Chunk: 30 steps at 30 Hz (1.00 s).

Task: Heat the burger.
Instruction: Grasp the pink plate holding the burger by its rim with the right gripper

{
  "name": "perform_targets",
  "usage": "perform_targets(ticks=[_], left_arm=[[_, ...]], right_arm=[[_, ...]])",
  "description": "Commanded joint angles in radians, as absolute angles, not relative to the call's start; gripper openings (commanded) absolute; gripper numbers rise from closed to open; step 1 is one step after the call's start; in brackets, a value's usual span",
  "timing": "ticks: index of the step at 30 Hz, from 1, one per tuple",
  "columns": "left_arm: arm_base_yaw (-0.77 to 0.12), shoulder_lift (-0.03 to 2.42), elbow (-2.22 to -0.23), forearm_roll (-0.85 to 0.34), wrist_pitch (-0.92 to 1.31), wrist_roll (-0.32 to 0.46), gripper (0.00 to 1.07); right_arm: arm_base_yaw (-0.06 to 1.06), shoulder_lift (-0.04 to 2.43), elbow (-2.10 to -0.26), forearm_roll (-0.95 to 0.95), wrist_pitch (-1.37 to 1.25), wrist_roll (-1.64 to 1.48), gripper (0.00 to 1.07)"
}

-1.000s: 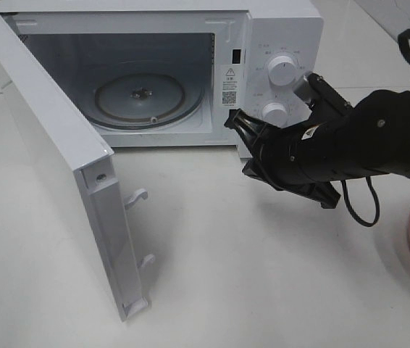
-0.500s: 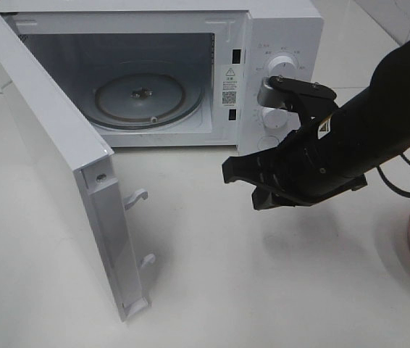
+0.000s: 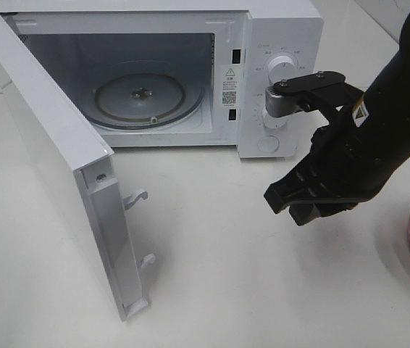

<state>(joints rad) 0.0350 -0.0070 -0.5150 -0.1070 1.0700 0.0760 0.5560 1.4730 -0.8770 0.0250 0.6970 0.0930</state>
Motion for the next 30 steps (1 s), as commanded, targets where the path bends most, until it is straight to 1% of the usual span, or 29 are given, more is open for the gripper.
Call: perform_targets(ticks=[1,2,3,4,5,6,8,9,11,12,13,14,16,17,18,20,21,22,23,24,25,27,28,29,30], left_arm=[[0.033,-0.023,-0.515,-0.106,1.07,0.069,0.98],[0.033,-0.023,-0.515,-0.106,1.07,0.069,0.98],[0.033,-0.023,-0.515,-0.106,1.07,0.069,0.98],[0.033,-0.023,-0.515,-0.106,1.07,0.069,0.98],[0.033,-0.023,-0.515,-0.106,1.07,0.069,0.98],[0.033,-0.023,-0.515,-0.106,1.07,0.069,0.98],[0.033,-0.023,-0.515,-0.106,1.07,0.069,0.98],[0.033,-0.023,-0.515,-0.106,1.07,0.069,0.98],[0.033,-0.023,-0.515,-0.106,1.07,0.069,0.98],[0.033,-0.023,-0.515,-0.106,1.07,0.069,0.98],[0.033,-0.023,-0.515,-0.106,1.07,0.069,0.98],[0.033,-0.023,-0.515,-0.106,1.07,0.069,0.98],[0.033,-0.023,-0.515,-0.106,1.07,0.069,0.98],[0.033,-0.023,-0.515,-0.106,1.07,0.069,0.98],[0.033,-0.023,-0.515,-0.106,1.07,0.069,0.98],[0.033,-0.023,-0.515,-0.106,1.07,0.069,0.98],[0.033,-0.023,-0.515,-0.106,1.07,0.069,0.98],[0.033,-0.023,-0.515,-0.106,1.07,0.069,0.98],[0.033,-0.023,-0.515,-0.106,1.07,0.069,0.98],[0.033,-0.023,-0.515,-0.106,1.07,0.069,0.98],[0.033,-0.023,-0.515,-0.106,1.07,0.069,0.98],[0.033,-0.023,-0.515,-0.106,1.07,0.069,0.98],[0.033,-0.023,-0.515,-0.106,1.07,0.069,0.98],[0.033,-0.023,-0.515,-0.106,1.07,0.069,0.98],[0.033,-0.023,-0.515,-0.106,1.07,0.069,0.98]], right_arm=[[0.551,1.461,-0.883,-0.033,0.738,0.098,0.51],[0.551,1.461,-0.883,-0.049,0.749,0.102,0.6],[0.551,1.461,-0.883,-0.086,0.767,0.104,0.79],[0.551,1.461,-0.883,-0.086,0.767,0.104,0.79],[0.551,1.461,-0.883,-0.107,0.778,0.105,0.91],[0.551,1.461,-0.883,-0.107,0.778,0.105,0.91],[0.533,1.461,-0.883,-0.134,0.782,0.108,0.98],[0.533,1.461,-0.883,-0.134,0.782,0.108,0.98],[0.48,1.461,-0.883,-0.135,0.789,0.139,0.95],[0.48,1.461,-0.883,-0.135,0.789,0.139,0.95],[0.443,1.461,-0.883,-0.143,0.807,0.175,0.94],[0.443,1.461,-0.883,-0.143,0.807,0.175,0.94],[0.388,1.461,-0.881,-0.167,0.833,0.192,0.93],[0.388,1.461,-0.881,-0.167,0.833,0.192,0.93],[0.357,1.461,-0.881,-0.18,0.834,0.201,0.92],[0.342,1.462,-0.881,-0.183,0.833,0.208,0.92],[0.306,1.466,-0.881,-0.184,0.833,0.222,0.92],[0.306,1.466,-0.881,-0.184,0.833,0.222,0.92],[0.273,1.471,-0.881,-0.184,0.833,0.227,0.91],[0.273,1.471,-0.881,-0.184,0.833,0.227,0.91],[0.243,1.475,-0.881,-0.185,0.828,0.23,0.91],[0.229,1.477,-0.881,-0.19,0.825,0.24,0.9],[0.2,1.481,-0.881,-0.199,0.824,0.267,0.9],[0.2,1.481,-0.881,-0.199,0.824,0.267,0.9],[0.177,1.484,-0.881,-0.215,0.824,0.278,0.89]])
